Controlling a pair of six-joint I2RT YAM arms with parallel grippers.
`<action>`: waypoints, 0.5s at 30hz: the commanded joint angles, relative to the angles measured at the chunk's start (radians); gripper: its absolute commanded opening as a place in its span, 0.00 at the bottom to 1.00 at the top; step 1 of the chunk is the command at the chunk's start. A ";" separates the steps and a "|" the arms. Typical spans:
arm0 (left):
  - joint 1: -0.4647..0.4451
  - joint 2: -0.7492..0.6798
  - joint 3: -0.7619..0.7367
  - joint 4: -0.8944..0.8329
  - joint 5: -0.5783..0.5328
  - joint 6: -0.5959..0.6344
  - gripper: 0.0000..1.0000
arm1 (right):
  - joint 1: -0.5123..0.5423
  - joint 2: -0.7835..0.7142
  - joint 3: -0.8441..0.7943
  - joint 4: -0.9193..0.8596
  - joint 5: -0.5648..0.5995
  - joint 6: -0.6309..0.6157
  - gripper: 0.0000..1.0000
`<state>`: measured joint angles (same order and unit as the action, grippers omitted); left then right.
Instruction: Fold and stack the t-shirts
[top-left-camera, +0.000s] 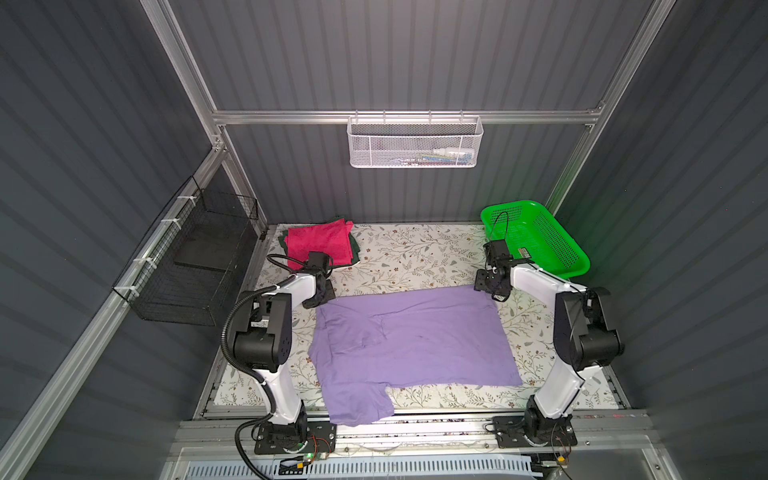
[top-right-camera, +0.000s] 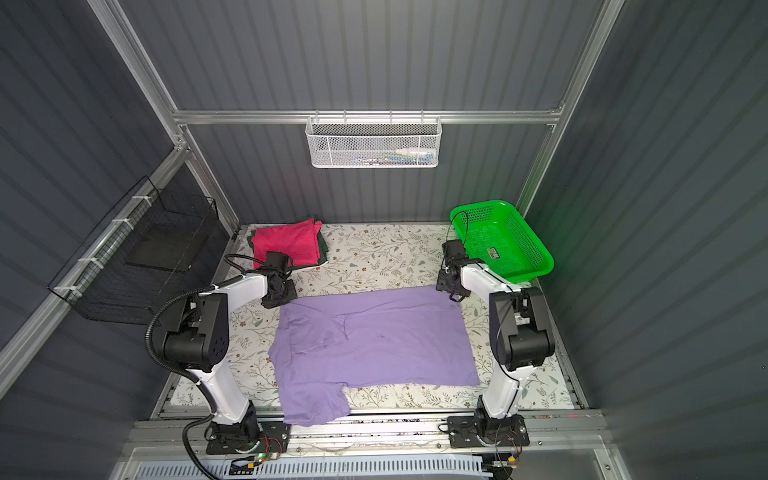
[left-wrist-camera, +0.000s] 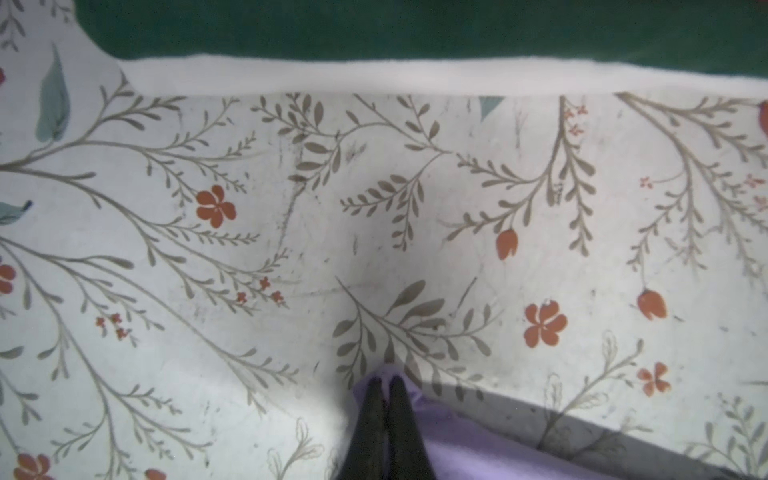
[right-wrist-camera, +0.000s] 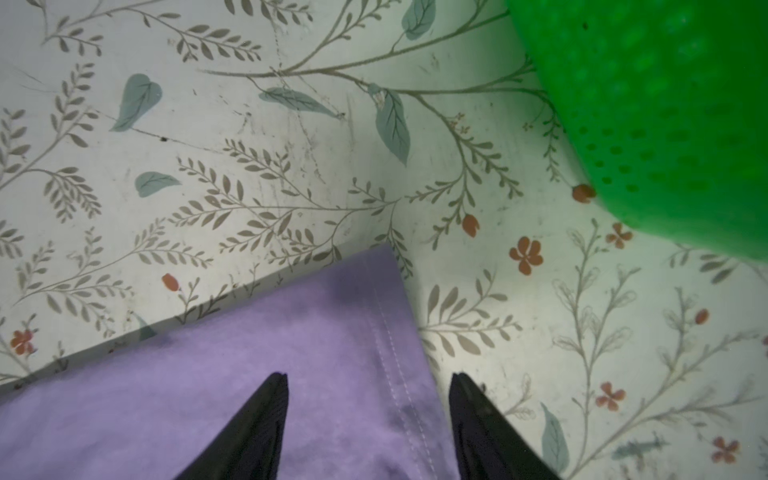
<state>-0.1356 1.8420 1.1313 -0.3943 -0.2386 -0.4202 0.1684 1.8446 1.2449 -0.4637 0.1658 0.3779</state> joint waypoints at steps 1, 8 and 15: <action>0.007 -0.013 -0.015 0.012 0.023 0.008 0.00 | -0.005 0.070 0.090 -0.085 0.004 -0.016 0.57; 0.006 -0.036 -0.026 0.016 0.038 0.008 0.00 | -0.007 0.207 0.236 -0.222 -0.014 -0.042 0.54; 0.007 -0.039 -0.027 0.018 0.056 0.008 0.00 | -0.007 0.259 0.286 -0.274 -0.017 -0.049 0.43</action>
<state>-0.1356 1.8301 1.1168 -0.3683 -0.2081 -0.4202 0.1642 2.0865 1.5009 -0.6636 0.1532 0.3378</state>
